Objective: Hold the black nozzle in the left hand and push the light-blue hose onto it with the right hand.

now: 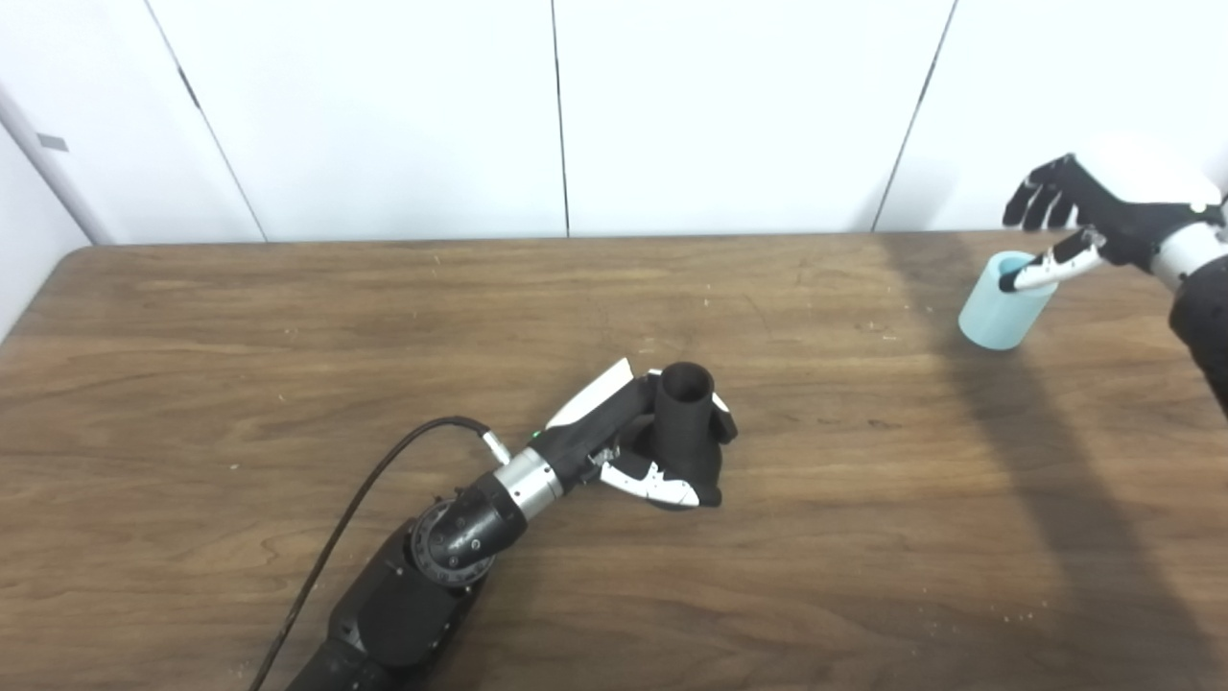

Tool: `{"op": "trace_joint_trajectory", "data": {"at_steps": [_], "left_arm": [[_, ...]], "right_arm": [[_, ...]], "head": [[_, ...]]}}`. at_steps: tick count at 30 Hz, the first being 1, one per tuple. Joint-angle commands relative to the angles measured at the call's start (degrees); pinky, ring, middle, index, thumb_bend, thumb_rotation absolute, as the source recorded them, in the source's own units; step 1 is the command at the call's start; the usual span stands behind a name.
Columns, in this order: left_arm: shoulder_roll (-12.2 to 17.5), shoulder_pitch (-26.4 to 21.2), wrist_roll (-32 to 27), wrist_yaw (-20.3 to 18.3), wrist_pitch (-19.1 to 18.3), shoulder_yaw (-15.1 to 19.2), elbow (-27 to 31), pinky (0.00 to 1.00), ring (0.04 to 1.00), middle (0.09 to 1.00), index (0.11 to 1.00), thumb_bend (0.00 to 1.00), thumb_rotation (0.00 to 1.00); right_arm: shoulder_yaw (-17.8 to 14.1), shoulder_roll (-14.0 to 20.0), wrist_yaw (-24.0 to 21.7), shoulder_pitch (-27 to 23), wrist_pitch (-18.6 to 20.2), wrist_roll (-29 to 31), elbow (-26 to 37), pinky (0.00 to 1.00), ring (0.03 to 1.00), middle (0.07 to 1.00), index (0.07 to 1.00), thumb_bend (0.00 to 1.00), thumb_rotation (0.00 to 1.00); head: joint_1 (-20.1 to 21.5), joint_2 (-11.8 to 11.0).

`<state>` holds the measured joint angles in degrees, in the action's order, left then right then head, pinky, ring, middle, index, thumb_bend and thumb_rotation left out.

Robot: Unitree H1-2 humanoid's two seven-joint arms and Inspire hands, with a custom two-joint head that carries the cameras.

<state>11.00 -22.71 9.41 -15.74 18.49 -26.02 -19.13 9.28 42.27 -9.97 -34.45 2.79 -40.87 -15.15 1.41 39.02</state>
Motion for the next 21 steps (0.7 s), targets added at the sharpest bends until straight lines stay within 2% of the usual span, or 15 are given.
{"op": "trace_joint_trajectory", "data": {"at_steps": [1,4,7,15,21], "left_arm": [[2.2,4.2,4.0,-2.5,-6.2,-1.1,-3.7,0.65,0.649,0.559,0.466,0.51,0.0],[2.2,4.3,3.9,-2.6,-6.4,-1.1,-3.6,0.65,0.649,0.559,0.466,0.51,0.0],[2.3,4.4,3.8,-2.7,-6.6,-1.1,-3.2,0.65,0.649,0.559,0.466,0.51,0.0],[2.4,4.6,4.0,-2.7,-6.6,-1.0,-3.2,0.65,0.648,0.559,0.466,0.51,0.0],[2.7,4.9,4.0,-2.9,-7.1,-1.1,-2.5,0.65,0.648,0.56,0.466,0.51,0.0]], "right_arm": [[-0.9,0.6,2.2,-2.9,-0.5,-0.4,0.2,0.82,0.861,0.877,0.813,0.99,0.33],[-0.6,0.3,2.7,-3.1,0.4,-1.5,-0.2,0.94,0.924,0.936,0.846,1.0,0.36],[-0.3,0.0,3.4,-3.2,0.8,-2.8,-1.1,0.99,0.946,0.952,0.856,1.0,0.41],[1.2,-0.8,4.5,-3.4,1.0,-5.0,-4.2,1.0,0.979,0.996,0.873,1.0,0.45],[2.2,-1.5,2.7,-3.4,2.3,-5.0,-5.4,0.99,0.988,1.0,0.889,1.0,0.45]], "head": [[0.1,0.0],[0.1,0.1],[-0.2,0.2],[-0.3,0.3],[-0.2,0.4]]}}
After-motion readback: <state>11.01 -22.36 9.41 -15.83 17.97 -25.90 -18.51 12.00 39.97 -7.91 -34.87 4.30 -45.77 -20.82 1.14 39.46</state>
